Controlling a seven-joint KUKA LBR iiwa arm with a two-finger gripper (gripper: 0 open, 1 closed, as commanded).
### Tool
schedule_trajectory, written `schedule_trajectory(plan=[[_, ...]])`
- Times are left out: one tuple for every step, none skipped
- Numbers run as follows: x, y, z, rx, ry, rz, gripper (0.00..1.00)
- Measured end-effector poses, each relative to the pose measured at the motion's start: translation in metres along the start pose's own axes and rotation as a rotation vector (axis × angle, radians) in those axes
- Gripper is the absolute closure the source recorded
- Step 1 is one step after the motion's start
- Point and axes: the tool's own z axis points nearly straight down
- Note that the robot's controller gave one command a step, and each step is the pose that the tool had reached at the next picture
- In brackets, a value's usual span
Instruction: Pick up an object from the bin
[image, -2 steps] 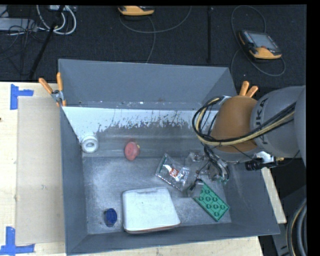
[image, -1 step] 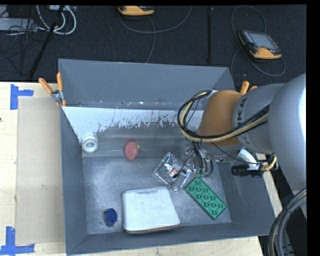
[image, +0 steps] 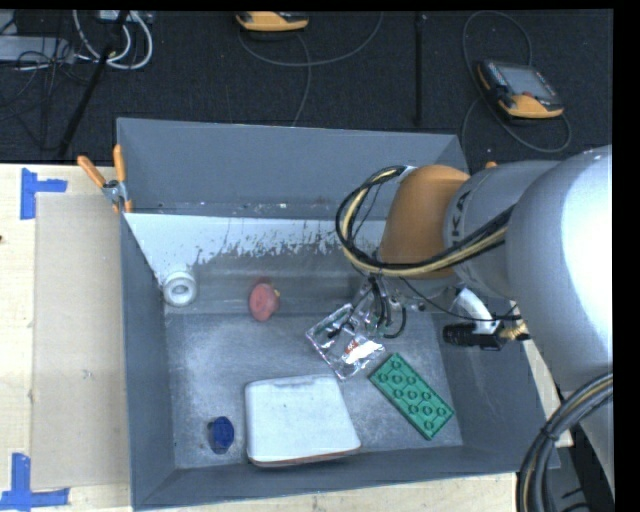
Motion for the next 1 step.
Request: schedule_trajectory(plan=[[0.0039,0.0042,-0.0004,0.001,0.0,0.145,0.0]])
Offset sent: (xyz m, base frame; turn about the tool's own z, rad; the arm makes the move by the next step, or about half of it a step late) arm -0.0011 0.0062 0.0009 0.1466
